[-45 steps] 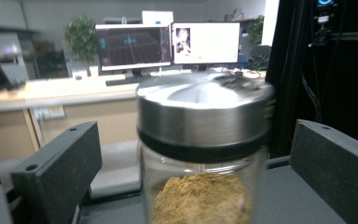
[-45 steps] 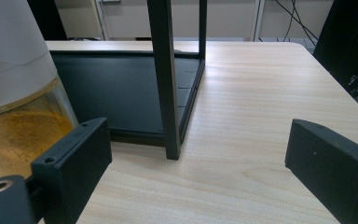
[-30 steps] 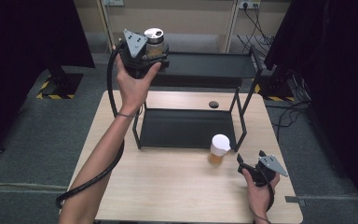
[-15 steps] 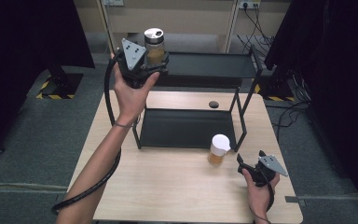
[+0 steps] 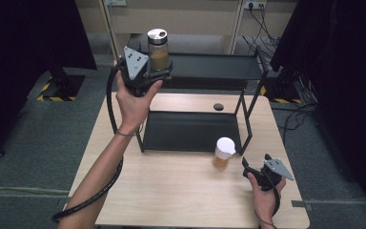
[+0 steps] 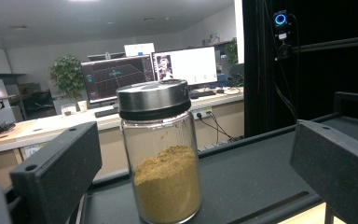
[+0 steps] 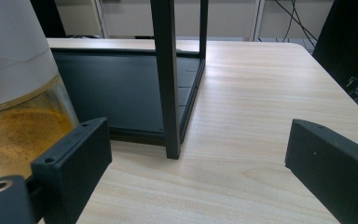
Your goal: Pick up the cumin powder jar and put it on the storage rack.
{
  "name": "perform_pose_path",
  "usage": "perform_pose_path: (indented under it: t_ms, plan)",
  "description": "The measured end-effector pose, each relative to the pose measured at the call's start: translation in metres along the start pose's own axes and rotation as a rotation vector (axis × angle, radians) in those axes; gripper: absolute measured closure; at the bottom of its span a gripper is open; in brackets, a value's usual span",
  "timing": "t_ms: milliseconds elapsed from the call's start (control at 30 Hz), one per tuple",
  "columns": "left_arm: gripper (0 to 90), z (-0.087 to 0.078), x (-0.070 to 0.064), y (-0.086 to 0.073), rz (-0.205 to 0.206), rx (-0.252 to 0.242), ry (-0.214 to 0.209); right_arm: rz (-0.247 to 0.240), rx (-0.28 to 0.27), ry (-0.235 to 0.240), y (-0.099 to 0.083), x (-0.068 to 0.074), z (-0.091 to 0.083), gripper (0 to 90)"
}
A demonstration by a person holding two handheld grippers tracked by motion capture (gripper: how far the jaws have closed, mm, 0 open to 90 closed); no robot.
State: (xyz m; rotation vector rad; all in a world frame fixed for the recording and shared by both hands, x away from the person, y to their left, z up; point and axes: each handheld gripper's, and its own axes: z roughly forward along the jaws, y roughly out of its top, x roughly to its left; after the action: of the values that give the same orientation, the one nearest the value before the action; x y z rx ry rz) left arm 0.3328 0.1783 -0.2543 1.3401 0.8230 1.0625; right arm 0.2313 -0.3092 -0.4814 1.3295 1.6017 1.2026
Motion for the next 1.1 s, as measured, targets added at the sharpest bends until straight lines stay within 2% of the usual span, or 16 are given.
perform_pose_path:
  t_ms: [433, 567, 1100]
  plan:
    - [1.3, -0.014, 0.002, -0.018, -0.013, -0.008, -0.014, -0.003, -0.001, -0.001, 0.000, 0.000, 0.000, 7.1]
    - [1.3, -0.021, 0.005, -0.028, -0.021, -0.013, -0.010, -0.006, -0.001, -0.002, 0.000, 0.000, 0.000, 7.2]
    - [1.3, -0.040, 0.007, -0.050, -0.016, -0.003, -0.020, -0.006, 0.000, -0.002, 0.000, 0.000, 0.000, 7.2]
